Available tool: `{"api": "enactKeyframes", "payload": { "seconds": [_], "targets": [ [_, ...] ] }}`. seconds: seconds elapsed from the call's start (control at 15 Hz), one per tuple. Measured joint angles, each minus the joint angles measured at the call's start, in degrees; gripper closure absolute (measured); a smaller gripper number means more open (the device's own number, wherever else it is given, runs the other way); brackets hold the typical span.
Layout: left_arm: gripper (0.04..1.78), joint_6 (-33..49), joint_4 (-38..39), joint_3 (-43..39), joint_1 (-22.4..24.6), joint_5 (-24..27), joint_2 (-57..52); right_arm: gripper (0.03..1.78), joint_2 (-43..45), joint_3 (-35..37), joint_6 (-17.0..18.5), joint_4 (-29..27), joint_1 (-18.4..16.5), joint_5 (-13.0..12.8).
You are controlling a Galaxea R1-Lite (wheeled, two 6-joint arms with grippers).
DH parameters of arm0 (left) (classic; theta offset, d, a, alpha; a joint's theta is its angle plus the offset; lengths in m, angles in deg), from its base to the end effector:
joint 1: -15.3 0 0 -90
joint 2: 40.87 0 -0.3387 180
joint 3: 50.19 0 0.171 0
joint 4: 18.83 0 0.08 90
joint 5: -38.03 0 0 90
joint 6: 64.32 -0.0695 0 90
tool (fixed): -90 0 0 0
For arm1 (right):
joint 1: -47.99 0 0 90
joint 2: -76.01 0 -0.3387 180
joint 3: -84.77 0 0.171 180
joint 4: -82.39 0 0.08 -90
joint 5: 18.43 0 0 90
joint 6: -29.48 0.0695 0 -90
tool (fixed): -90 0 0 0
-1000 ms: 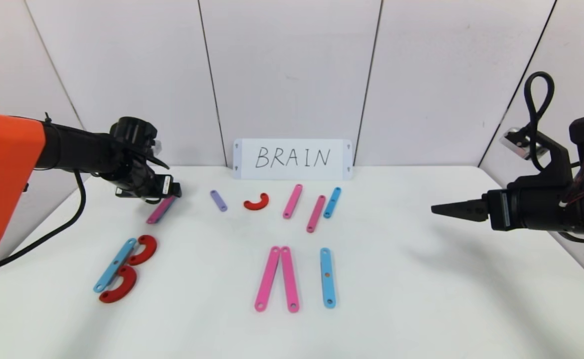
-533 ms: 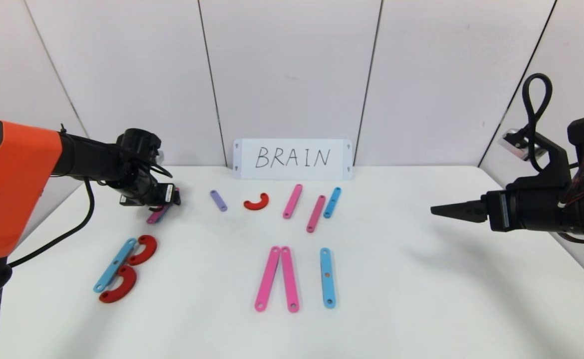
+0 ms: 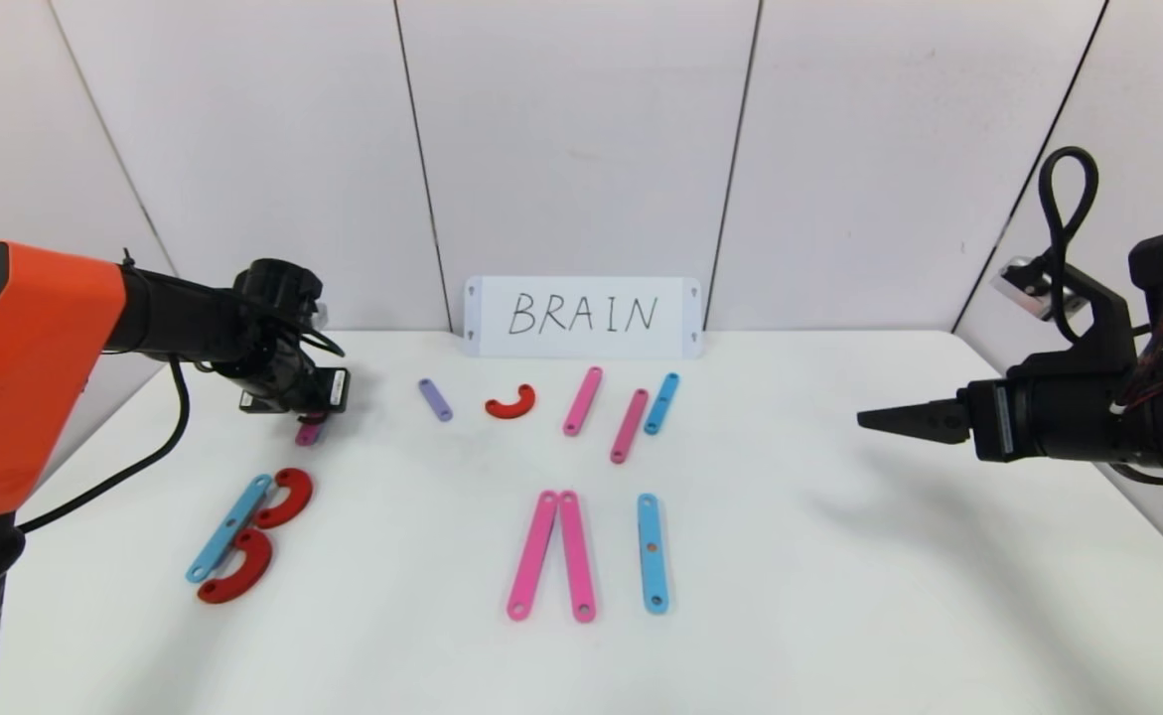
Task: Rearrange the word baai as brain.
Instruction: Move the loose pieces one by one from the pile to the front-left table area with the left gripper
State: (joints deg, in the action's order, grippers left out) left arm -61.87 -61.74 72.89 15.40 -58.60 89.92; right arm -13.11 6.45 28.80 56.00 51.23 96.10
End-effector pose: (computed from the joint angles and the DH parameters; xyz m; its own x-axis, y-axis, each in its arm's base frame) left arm 0.4853 0.0089 0.1183 0.6300 0.1166 -0.7678 -0.1080 0.9922 0.0620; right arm 0.2748 0.0445 0.2200 0.7001 0.4555 -0.5499 -0.3888 0.8891 0.2415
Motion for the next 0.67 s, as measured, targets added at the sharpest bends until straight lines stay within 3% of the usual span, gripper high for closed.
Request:
{"api": "enactKeyframes", "payload": {
  "seconds": [0.67],
  "targets": [
    [1.52, 2.91, -0.05, -10.08, -2.68, 1.18, -10.42, 0.08, 0.0, 0.0, -0.06, 0.02, 0.0, -0.06]
  ]
}}
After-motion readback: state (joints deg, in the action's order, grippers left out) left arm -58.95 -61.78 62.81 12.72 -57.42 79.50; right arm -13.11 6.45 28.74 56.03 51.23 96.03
